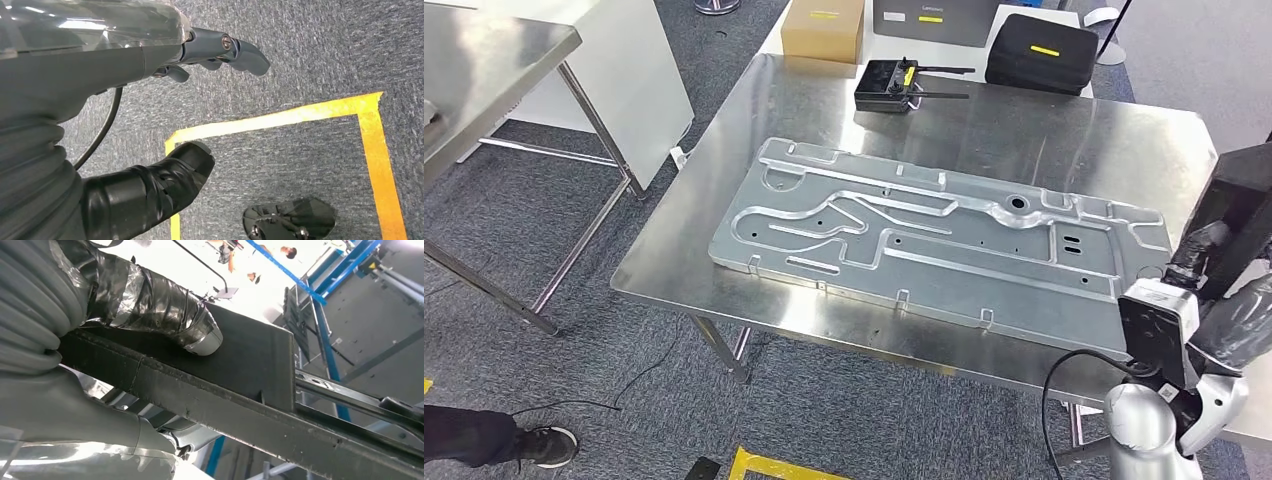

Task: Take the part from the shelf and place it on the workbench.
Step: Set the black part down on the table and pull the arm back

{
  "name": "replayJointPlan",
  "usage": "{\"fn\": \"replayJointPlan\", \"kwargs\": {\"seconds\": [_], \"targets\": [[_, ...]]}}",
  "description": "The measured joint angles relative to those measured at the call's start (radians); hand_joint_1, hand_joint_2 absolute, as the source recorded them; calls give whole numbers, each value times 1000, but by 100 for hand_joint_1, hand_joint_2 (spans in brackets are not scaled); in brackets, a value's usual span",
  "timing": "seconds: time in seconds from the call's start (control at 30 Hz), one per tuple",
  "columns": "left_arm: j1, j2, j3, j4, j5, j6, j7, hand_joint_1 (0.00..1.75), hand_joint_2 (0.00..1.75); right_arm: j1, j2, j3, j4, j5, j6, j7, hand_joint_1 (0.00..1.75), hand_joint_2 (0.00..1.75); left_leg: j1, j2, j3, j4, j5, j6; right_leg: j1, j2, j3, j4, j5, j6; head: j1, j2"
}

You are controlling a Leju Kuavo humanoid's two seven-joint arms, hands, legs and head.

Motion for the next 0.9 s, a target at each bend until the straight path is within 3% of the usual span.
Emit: {"fn": "replayJointPlan", "kwargs": {"seconds": [0.77, 0.9], "targets": [[-16, -4, -27, 0, -26, -40, 3, 0, 175, -187, 0, 165, 139, 210, 2, 127, 175, 175, 2, 0, 1, -1, 3, 0, 1, 0, 0, 1, 0, 0, 0, 0], [-23, -4, -39, 0, -34, -53, 8, 0, 175, -269, -1, 200, 184, 269, 23, 182, 138, 175, 2, 0, 1, -1, 4, 0, 1, 0, 0, 1, 1, 1, 0, 0]]}}
